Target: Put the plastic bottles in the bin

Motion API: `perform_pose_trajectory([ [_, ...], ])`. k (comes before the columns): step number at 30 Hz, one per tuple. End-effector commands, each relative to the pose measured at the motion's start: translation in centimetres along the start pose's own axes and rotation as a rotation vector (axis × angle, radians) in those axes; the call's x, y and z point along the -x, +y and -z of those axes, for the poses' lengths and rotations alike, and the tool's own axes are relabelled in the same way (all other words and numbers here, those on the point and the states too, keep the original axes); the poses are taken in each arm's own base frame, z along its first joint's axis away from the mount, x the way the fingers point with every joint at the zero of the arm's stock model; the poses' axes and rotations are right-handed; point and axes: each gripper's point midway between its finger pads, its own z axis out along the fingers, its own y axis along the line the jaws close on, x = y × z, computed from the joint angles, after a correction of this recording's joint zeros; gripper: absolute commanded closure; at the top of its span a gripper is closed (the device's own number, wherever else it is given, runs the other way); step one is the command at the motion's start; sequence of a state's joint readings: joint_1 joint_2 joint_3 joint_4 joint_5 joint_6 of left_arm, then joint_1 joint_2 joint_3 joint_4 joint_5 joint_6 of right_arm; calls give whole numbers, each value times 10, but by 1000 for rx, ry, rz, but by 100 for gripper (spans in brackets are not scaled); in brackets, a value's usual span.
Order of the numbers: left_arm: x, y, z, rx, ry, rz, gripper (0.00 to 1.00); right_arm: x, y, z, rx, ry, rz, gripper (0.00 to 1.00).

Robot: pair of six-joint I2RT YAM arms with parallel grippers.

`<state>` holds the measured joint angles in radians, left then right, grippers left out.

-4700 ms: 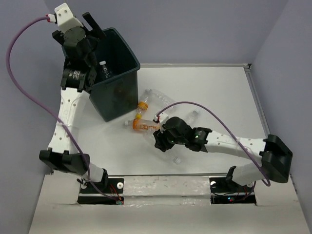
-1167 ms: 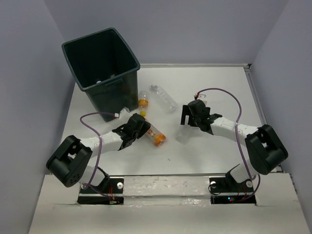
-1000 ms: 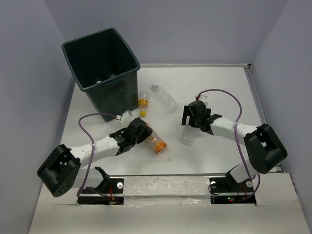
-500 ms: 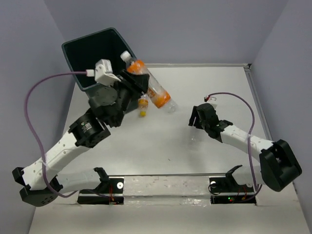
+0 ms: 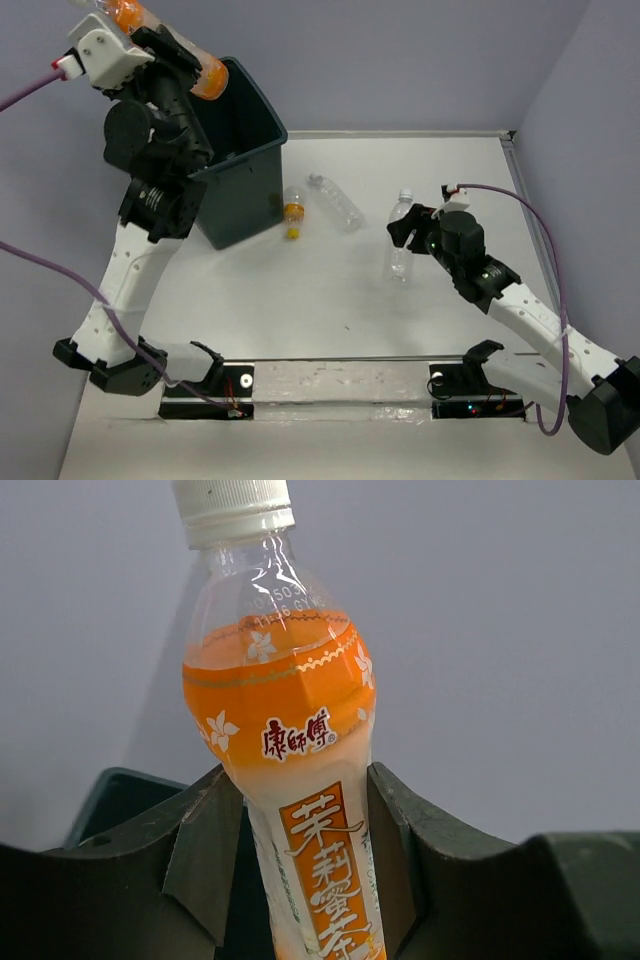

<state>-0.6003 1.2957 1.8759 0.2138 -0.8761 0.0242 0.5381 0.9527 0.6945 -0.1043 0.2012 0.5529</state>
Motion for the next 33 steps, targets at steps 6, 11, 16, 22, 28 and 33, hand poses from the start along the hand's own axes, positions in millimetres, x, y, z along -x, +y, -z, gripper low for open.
perform_pose_trajectory([
  [6, -85, 55, -78, 215, 23, -307, 10, 66, 78, 34, 276, -151, 19, 64],
  [11, -89, 43, -73, 126, 99, -213, 1, 102, 138, 44, 415, -204, 88, 64],
  [16, -71, 21, -15, -132, 219, -11, 1, 134, 191, 38, 509, -266, 186, 64],
  [22, -114, 42, 74, -309, 504, -3, 1, 206, 244, 53, 596, -437, 289, 64],
  [28, -143, 71, 175, -505, 729, 34, 1, 230, 300, 34, 729, -472, 373, 64],
  [33, -200, 88, 233, -593, 987, 44, 1, 251, 362, 13, 832, -549, 373, 64],
])
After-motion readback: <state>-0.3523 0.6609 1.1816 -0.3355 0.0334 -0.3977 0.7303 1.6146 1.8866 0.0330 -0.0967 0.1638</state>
